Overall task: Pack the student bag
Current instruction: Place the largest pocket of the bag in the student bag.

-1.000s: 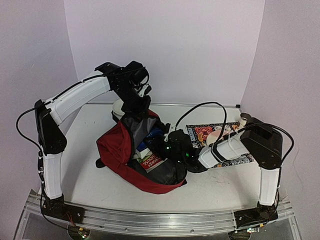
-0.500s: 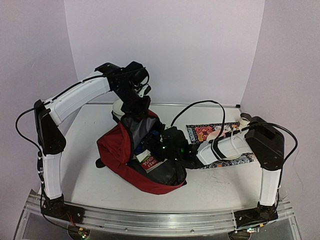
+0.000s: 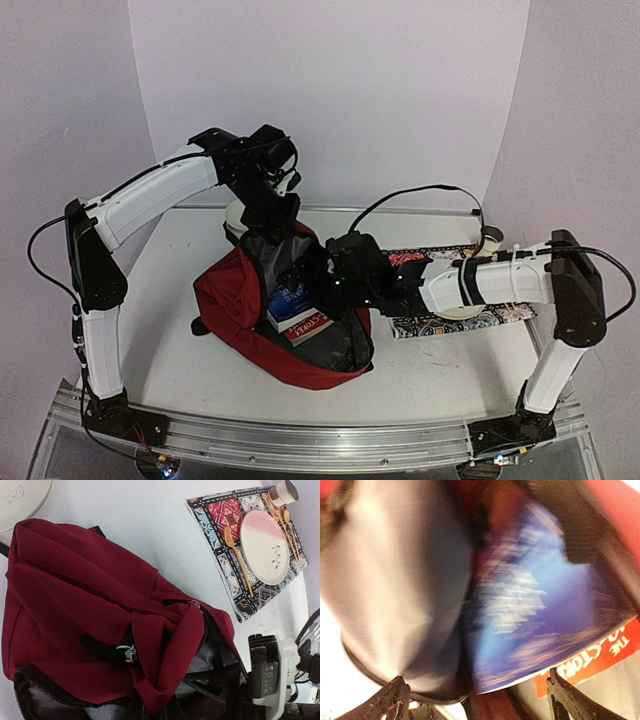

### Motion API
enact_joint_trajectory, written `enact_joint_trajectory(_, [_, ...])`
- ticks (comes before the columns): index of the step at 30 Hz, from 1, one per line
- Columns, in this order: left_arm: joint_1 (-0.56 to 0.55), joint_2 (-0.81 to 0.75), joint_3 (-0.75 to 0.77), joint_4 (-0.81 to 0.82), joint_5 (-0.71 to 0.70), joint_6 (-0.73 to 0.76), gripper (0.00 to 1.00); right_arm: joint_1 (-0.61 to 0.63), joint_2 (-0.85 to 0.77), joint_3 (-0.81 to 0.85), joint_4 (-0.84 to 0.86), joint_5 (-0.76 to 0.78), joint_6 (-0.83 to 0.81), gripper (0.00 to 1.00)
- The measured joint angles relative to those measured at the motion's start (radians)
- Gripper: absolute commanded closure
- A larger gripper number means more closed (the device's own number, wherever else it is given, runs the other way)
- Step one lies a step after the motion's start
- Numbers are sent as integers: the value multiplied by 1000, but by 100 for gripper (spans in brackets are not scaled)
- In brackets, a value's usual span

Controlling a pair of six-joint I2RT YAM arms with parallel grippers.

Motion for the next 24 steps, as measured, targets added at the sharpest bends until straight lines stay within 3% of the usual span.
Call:
enact_joint_trajectory(7, [-4,-85,-173,98,59,-13,84,11,-163,-23,-68,-16,-102,2])
enact_joint_trajectory(11, [-31,-155,-304,184,116,-46,61,12,-294,-60,-124,22,-181,2])
enact_joint_trajectory(16, [-82,-203,-372,255,189,-69,39,-7,-416,-141,-193,90,-250,2])
enact_joint_trajectory(20, [-78,-247,-381,284,197,-60,30,-58,-453,-198,-235,105,-290,2])
enact_joint_trajectory(24, [-5,-327,-418,304,189,-36,24,-136,-480,-260,-264,99,-314,2])
